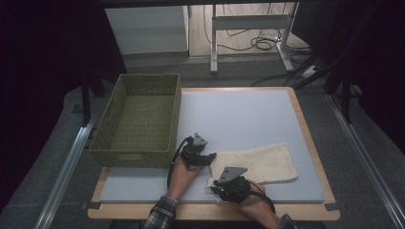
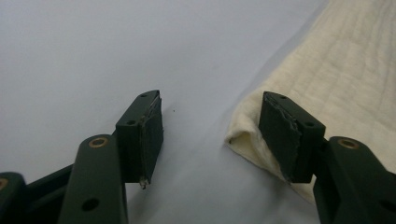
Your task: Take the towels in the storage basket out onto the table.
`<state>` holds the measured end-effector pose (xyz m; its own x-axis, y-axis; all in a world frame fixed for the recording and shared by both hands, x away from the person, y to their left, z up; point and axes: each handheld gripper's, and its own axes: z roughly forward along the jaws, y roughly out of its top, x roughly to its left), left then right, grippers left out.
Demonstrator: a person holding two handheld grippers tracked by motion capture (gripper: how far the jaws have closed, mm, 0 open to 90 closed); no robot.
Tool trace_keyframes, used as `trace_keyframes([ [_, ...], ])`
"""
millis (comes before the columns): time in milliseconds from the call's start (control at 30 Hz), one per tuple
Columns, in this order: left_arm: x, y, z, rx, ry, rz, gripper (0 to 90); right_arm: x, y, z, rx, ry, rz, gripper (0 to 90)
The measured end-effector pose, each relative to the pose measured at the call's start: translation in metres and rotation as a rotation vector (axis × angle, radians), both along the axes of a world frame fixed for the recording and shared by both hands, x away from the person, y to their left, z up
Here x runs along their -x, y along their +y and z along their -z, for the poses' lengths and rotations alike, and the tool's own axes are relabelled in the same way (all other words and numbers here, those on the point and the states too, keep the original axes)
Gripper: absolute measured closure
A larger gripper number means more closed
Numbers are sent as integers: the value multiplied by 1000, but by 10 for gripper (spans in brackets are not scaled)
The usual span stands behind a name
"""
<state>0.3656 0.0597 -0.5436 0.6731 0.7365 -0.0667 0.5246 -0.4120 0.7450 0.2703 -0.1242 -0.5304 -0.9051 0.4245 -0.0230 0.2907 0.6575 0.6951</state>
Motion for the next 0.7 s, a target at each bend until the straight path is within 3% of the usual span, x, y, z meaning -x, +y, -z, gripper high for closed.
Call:
trace_keyframes([
  [200, 1, 0, 0, -1, -6, 2, 461, -7, -6, 2, -42, 41, 8, 833],
  [533, 4, -3, -1, 7, -18, 96, 829, -8, -7, 2, -51, 50, 11, 839],
  [700, 0, 1, -2, 69, 30, 77, 861, -7, -6, -1, -37, 48, 3, 843],
])
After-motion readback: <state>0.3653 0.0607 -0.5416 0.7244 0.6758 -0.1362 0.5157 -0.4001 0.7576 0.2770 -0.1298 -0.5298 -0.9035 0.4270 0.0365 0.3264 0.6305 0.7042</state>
